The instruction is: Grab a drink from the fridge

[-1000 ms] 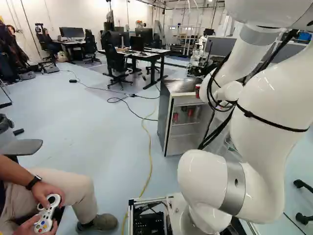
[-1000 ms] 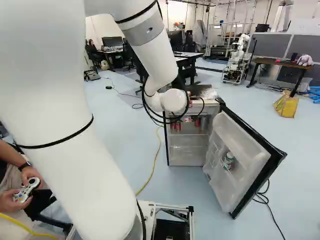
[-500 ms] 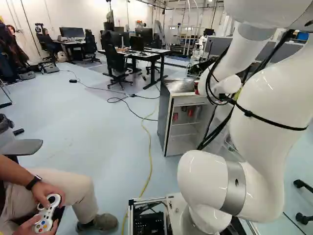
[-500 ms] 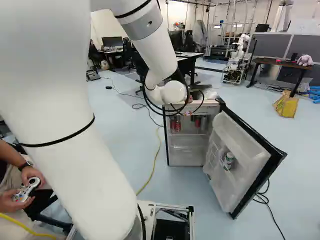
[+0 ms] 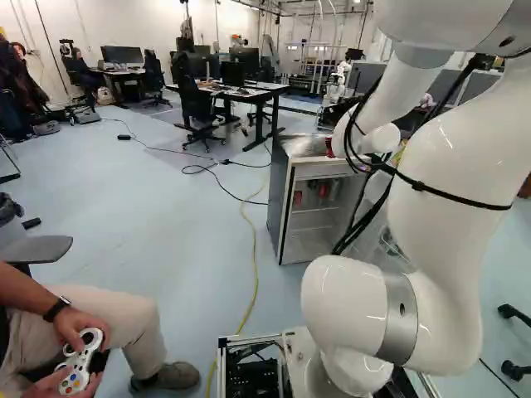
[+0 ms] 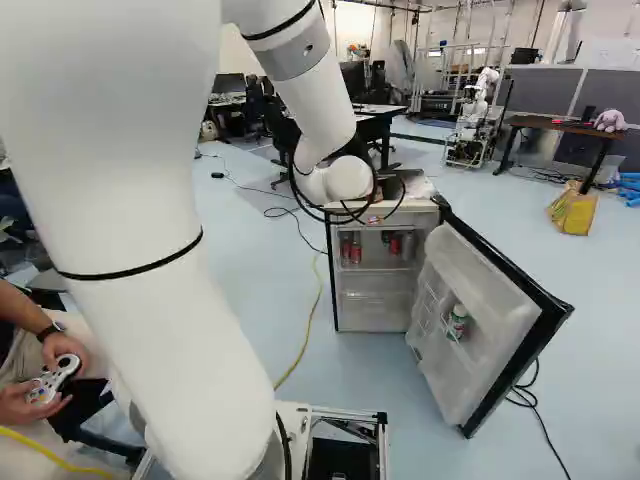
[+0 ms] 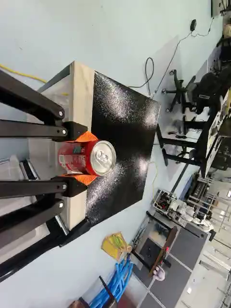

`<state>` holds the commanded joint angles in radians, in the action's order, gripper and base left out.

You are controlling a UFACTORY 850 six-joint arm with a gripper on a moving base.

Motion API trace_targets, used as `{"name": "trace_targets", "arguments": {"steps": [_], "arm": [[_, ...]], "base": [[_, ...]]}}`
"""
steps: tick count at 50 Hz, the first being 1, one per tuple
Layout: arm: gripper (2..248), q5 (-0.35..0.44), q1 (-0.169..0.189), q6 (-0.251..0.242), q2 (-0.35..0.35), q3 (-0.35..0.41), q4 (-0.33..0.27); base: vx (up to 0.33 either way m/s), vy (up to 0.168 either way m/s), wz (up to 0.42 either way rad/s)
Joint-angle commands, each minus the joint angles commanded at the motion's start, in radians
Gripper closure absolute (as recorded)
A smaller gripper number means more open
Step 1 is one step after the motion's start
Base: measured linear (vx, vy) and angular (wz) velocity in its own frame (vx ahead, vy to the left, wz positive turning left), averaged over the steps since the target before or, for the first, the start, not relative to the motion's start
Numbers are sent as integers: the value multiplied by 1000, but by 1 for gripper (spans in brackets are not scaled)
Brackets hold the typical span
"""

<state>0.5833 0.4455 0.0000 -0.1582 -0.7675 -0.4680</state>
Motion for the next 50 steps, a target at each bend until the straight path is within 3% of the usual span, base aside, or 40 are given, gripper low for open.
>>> {"name": "trace_targets", "arguments": {"steps": [50], "arm": [[165,0,-69,0,-67,-76,223]], "base": [[0,0,0]]}}
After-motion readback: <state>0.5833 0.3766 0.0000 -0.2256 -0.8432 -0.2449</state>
